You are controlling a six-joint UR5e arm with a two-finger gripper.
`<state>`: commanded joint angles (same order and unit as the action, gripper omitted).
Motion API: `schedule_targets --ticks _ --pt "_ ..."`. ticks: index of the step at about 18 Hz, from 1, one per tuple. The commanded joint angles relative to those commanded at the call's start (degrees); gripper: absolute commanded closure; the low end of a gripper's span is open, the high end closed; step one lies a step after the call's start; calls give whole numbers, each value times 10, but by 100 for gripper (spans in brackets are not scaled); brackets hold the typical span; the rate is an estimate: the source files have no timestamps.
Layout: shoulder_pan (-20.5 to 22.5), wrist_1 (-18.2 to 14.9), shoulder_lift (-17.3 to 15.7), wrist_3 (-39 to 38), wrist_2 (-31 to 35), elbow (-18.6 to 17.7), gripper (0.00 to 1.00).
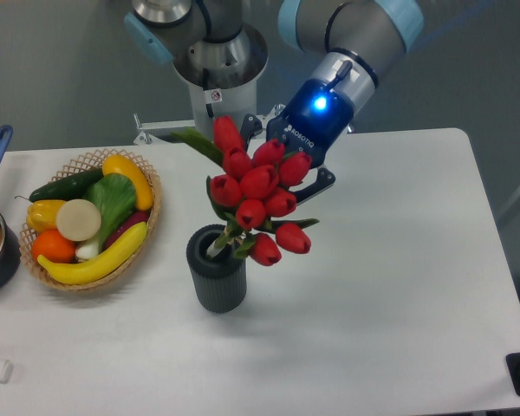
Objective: Pick up the flowers from the vase
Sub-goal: 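Raise the tulip bouquet higher, away from the vase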
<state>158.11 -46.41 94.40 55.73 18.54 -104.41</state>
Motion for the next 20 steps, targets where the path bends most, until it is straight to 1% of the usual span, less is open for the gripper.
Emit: schedule_targets --ticks 2,5,9,13,17,19,20 --pt "9 0 -7 -7 0 -4 55" --pt "14 0 -13 -25 0 3 55" --pt "26 0 -14 -27 -2 12 55" --pt "49 0 -12 -30 -11 25 55" --pt "85 1 -4 -24 -15 39 55" --pt "99 1 10 -24 -15 56 55" --pt "99 1 20 -23 -14 64 55"
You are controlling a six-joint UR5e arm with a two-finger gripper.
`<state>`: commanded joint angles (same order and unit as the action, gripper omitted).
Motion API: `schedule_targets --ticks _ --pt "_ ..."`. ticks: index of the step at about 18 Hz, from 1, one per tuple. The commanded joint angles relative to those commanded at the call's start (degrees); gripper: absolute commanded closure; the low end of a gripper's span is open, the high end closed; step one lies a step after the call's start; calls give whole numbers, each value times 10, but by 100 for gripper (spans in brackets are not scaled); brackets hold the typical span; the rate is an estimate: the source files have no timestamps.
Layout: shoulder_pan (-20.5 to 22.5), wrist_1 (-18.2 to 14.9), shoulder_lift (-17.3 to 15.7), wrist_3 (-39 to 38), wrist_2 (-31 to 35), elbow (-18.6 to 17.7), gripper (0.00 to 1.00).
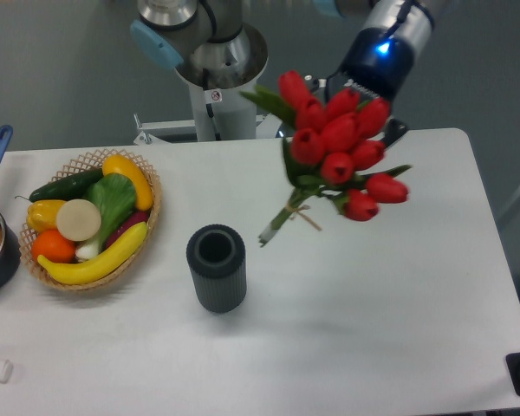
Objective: Pick up the flowers from the vase
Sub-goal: 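Raise the tulip bouquet higher, away from the vase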
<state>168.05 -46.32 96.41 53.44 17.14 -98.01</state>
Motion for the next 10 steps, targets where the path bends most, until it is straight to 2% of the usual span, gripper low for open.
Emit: schedule_targets --ticks 4,10 --pt "8 1 38 19 4 19 55" --pt "21 1 48 40 4 25 55"
